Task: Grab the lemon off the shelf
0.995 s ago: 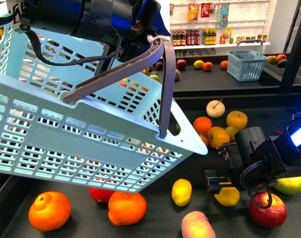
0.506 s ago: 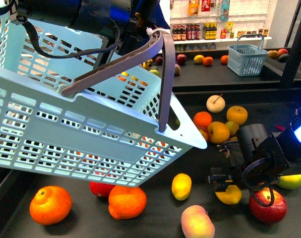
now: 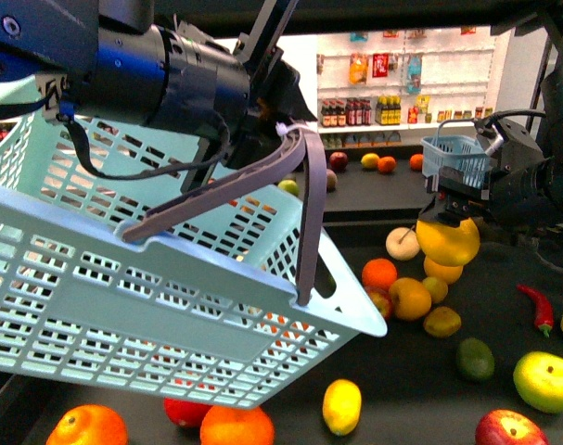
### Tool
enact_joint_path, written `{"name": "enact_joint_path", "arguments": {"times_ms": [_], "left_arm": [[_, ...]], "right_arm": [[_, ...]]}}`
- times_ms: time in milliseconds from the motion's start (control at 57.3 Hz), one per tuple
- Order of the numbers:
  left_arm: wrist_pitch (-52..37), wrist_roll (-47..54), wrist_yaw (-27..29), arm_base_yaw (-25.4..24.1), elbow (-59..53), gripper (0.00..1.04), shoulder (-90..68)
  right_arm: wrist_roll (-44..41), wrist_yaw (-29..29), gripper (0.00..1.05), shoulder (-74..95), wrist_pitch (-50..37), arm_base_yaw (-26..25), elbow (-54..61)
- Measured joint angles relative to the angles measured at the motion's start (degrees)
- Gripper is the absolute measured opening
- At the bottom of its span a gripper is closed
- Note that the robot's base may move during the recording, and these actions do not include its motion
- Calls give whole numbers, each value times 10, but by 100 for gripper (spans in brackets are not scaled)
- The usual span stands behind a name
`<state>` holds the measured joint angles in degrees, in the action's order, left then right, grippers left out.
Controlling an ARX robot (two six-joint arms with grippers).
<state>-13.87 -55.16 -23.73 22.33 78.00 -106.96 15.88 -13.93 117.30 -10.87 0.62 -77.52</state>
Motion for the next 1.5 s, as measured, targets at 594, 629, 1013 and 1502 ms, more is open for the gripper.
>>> {"name": "enact_joint_path", "arguments": {"times_ms": [594,629,1013,1502], "left_arm": [[0,0,0,0,0,11,0],[0,0,0,0,0,11,0],[0,0,0,0,0,11,0],[0,-2,0,0,3,11,-1]], "right_arm": [[65,-17,63,-49,27,147,21],[66,-17,63,-49,26,151,26],[73,-42,98,-56,2,163,50],[57,-71,97,-144,-72,-15,149]]}}
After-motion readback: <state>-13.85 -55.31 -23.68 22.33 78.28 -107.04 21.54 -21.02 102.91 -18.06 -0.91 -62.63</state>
